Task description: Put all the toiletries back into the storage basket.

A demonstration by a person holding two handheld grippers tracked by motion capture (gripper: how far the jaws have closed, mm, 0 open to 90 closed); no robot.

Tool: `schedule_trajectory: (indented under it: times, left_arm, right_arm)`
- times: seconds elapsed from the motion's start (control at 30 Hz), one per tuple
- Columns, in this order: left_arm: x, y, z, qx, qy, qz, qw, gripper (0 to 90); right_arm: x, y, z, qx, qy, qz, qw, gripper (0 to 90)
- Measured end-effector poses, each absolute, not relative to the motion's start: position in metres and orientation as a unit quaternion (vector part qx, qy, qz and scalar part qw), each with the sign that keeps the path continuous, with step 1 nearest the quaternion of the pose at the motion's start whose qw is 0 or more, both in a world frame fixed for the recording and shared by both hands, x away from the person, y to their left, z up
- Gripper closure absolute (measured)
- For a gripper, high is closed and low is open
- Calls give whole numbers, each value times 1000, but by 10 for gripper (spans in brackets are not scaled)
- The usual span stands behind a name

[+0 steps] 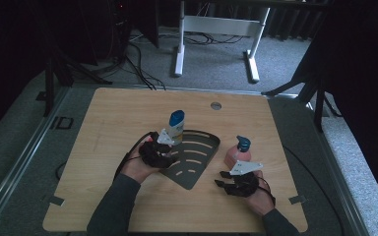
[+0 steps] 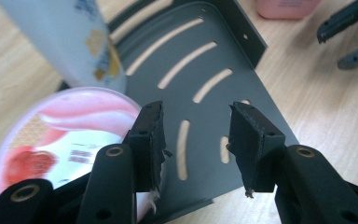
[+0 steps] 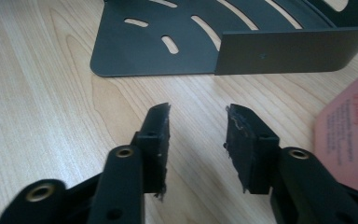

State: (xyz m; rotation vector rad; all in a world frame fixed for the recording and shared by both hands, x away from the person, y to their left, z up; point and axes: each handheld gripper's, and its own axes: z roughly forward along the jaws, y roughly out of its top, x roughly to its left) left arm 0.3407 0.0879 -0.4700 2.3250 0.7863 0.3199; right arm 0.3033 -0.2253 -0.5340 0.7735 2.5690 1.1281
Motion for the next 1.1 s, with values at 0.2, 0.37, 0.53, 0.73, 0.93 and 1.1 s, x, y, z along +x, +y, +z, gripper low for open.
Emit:
schedule_trajectory:
  times: [0.2,0.37,0.53,0.73,0.93,1.1]
  left_arm:
    - [334,79,-483,891,291,111,329,573]
    - [331,74,-494,894,284,103,331,593]
    - [327,67,-505,898,277,104,326,615]
    - [323,67,-519,903,279,110,309,651]
    - [321,67,-526,902,281,115,306,694]
    - [319,66,-533,905,279,119,299,778]
  right_arm:
    - [307,-234,-525,274,876,379,118,634]
    - [309,-243,-514,280,873,378,129,662]
    - [311,-249,-504,280,872,375,141,681]
    - [313,-254,-495,284,870,373,152,681]
    - [315,-257,-489,284,871,368,159,709]
    - [315,-258,-482,277,874,364,164,715]
